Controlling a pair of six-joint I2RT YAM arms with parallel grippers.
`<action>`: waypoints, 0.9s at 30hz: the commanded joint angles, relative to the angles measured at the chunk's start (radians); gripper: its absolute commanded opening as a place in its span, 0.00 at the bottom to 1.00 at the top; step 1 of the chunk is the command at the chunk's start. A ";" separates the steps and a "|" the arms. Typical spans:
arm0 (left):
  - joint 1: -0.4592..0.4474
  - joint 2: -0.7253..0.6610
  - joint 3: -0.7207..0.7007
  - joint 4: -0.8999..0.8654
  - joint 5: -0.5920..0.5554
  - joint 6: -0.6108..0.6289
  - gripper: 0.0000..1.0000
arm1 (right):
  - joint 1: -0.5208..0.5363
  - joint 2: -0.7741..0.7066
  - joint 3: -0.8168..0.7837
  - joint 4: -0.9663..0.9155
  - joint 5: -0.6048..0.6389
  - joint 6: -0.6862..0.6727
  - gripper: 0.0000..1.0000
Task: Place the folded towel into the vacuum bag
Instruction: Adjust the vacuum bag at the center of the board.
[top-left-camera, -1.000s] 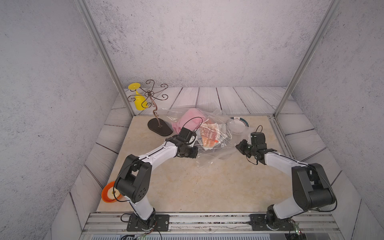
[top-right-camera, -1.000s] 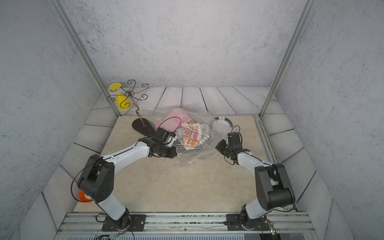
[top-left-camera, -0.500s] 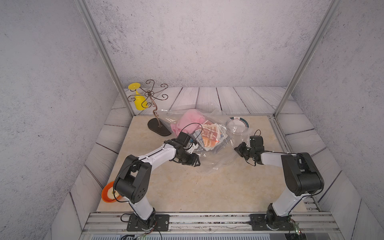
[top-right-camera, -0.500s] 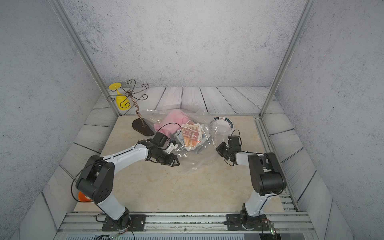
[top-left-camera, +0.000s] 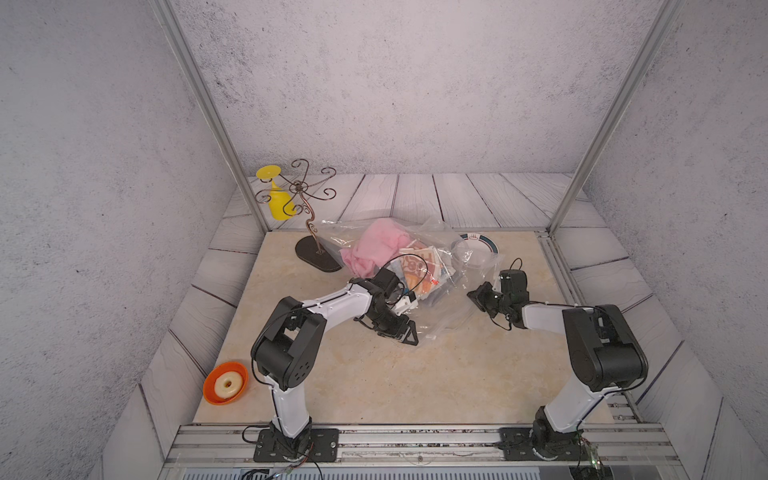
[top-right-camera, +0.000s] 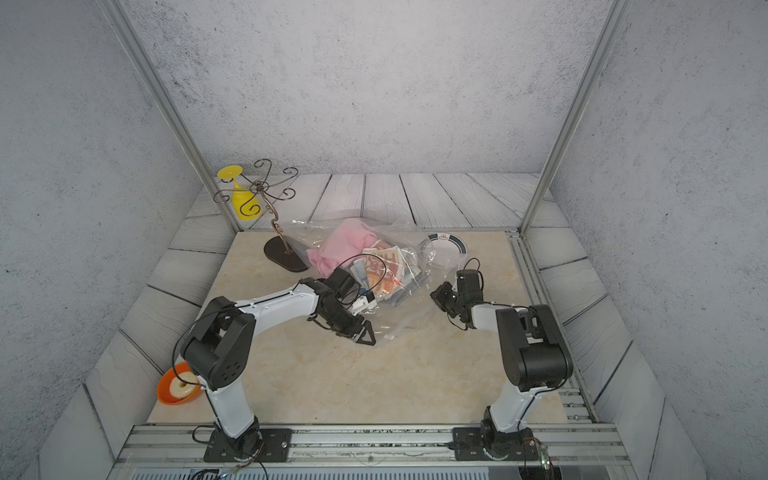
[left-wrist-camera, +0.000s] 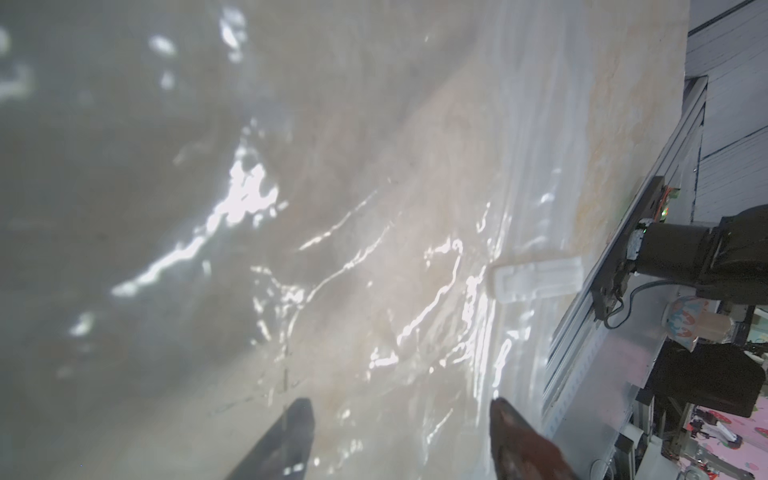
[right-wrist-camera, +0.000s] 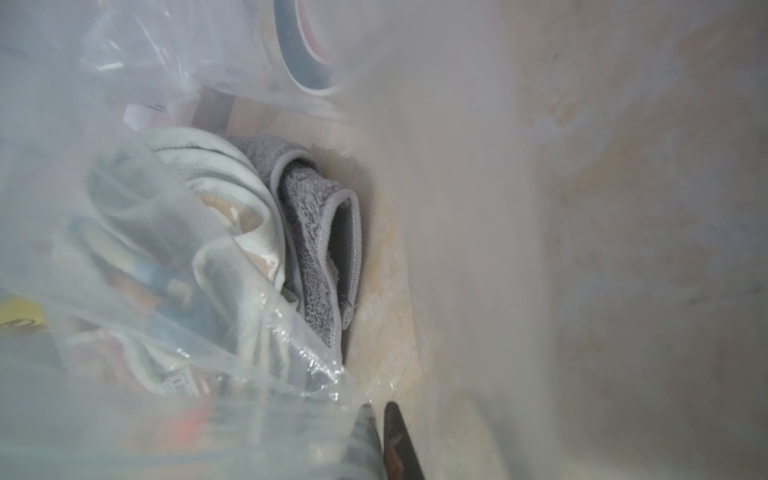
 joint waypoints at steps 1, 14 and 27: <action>-0.010 0.056 0.058 -0.009 0.020 0.006 0.53 | -0.001 -0.019 0.001 0.040 -0.026 0.021 0.10; -0.015 0.061 0.084 0.071 -0.090 -0.044 0.00 | -0.016 -0.099 0.033 -0.129 0.064 -0.051 0.31; -0.017 0.117 0.186 0.255 -0.106 -0.223 0.00 | 0.119 -0.391 0.025 -0.514 -0.058 -0.384 0.57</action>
